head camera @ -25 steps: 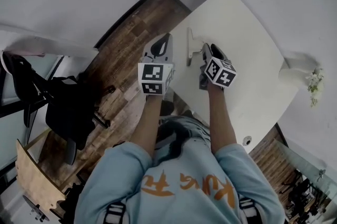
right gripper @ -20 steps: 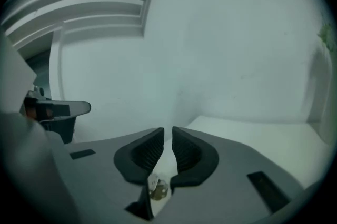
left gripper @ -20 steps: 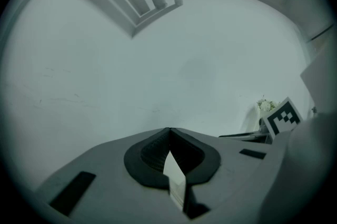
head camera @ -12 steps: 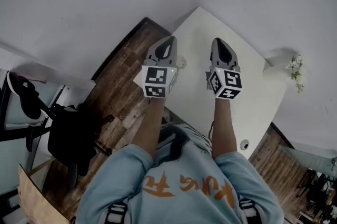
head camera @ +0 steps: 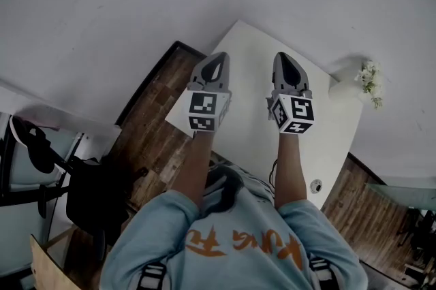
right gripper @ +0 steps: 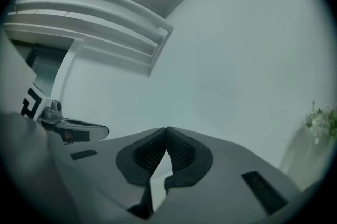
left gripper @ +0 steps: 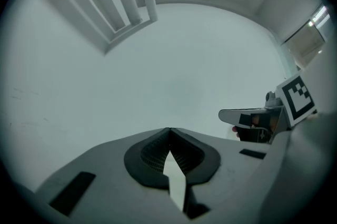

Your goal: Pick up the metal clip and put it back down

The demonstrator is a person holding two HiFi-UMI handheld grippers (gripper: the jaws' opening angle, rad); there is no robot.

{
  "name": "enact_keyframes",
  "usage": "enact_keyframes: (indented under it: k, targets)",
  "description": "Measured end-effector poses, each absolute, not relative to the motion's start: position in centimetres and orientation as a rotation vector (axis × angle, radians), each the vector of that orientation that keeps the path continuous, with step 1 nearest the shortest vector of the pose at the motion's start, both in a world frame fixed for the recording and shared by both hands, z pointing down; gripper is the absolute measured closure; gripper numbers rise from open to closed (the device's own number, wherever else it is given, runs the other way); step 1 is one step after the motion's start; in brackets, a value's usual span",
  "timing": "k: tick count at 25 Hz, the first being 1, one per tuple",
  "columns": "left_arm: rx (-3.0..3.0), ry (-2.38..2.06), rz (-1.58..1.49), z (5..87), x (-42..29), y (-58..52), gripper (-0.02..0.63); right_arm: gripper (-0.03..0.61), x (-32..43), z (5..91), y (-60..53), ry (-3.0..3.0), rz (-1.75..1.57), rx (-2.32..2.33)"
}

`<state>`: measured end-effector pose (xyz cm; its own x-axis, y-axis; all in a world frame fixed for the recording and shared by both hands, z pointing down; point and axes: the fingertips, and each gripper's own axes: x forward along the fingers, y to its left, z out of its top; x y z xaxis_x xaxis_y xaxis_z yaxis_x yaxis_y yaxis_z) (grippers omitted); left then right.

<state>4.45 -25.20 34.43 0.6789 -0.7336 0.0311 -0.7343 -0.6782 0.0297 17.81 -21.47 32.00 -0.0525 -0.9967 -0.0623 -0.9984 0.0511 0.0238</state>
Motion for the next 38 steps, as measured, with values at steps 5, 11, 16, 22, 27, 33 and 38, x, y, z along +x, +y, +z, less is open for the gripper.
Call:
enact_keyframes:
  k: [5,11,16,22,27,33,38]
  targets:
    - [2.842,-1.251,0.034,35.0,4.2,-25.6,0.589,0.566,17.8,32.4,-21.7,2.259,0.085,-2.147]
    - [2.816,-1.238,0.069,36.2,3.8,-25.9,0.589,0.566,17.7,33.3,-22.0,2.255,0.055,-2.156]
    - [2.794,-1.229,0.097,37.6,3.9,-26.3,0.589,0.566,17.6,34.5,-22.6,2.276,0.032,-2.169]
    - [2.751,-1.248,0.122,39.2,2.7,-27.1,0.589,0.566,17.2,36.2,-23.4,2.303,-0.027,-2.165]
    - [2.712,-1.273,0.153,40.6,1.3,-27.9,0.589,0.566,15.8,37.8,-24.5,2.364,-0.090,-2.134]
    - [2.671,-1.301,0.176,41.9,-0.4,-28.4,0.589,0.566,13.5,40.2,-25.7,2.449,-0.183,-2.080]
    - [2.627,-1.309,0.219,43.9,-1.9,-28.8,0.589,0.545,11.0,44.8,-26.8,2.566,-0.431,-2.002]
